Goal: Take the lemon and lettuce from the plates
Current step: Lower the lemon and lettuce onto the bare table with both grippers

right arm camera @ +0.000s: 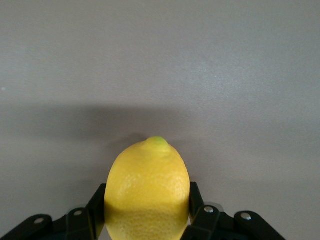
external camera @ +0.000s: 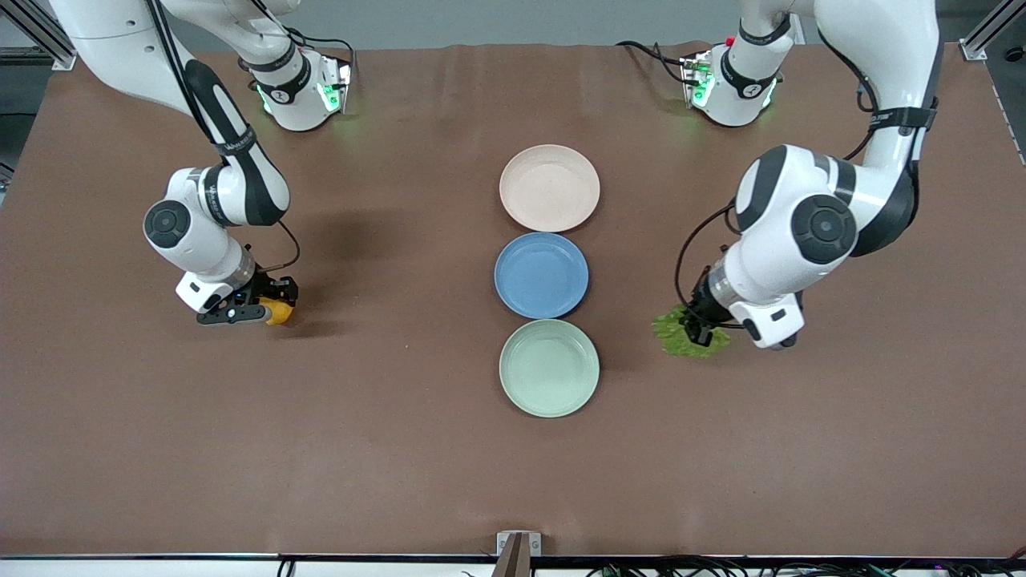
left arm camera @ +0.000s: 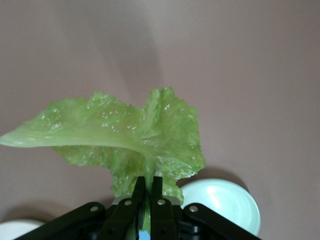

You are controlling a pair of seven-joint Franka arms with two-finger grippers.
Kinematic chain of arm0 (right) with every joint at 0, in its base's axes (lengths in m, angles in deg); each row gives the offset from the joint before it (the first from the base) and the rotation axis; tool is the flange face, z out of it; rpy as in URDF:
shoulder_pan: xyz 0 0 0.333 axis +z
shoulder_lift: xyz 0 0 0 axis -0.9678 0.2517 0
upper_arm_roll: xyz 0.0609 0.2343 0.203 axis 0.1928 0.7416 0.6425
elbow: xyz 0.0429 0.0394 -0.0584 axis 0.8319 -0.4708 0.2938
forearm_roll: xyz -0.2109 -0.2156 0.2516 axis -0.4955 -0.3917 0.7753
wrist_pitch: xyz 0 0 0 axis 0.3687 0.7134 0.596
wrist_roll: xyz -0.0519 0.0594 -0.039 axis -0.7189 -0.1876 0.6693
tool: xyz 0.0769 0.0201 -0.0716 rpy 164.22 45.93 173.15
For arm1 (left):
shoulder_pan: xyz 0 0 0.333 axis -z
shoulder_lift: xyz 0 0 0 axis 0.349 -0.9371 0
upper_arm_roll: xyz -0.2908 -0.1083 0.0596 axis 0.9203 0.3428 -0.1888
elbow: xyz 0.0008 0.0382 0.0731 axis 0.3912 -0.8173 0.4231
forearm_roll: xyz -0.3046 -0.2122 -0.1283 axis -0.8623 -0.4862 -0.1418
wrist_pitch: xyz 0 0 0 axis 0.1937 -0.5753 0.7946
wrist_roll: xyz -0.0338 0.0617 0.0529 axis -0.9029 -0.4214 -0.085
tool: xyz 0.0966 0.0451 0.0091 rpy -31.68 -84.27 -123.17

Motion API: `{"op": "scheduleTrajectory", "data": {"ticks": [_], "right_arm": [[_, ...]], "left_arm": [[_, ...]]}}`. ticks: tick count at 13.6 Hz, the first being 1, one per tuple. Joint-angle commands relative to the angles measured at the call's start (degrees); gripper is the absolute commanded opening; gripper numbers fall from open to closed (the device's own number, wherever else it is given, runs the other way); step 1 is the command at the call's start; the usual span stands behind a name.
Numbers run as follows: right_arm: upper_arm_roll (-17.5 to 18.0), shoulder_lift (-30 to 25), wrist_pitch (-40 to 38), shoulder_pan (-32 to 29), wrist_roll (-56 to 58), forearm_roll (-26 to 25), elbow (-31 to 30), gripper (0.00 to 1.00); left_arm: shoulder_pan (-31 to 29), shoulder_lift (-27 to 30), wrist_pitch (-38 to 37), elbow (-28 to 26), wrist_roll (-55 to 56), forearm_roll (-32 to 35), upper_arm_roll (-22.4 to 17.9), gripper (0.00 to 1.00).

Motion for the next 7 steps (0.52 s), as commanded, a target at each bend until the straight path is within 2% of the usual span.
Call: {"op": "scheduleTrajectory", "data": {"ticks": [1, 7], "right_arm": [[1.5, -0.6, 0.3, -1.2, 0.8, 0.4, -0.4, 0.04], [2.1, -0.5, -2.6, -1.1, 2.0, 0.7, -0.7, 0.04]], "left_arm": [[-3.7, 6.0, 7.5, -12.8, -1.1, -1.4, 0.9, 0.01], [-8.6, 5.3, 18.9, -23.6, -4.5, -1.3, 0.7, 0.01]]}}
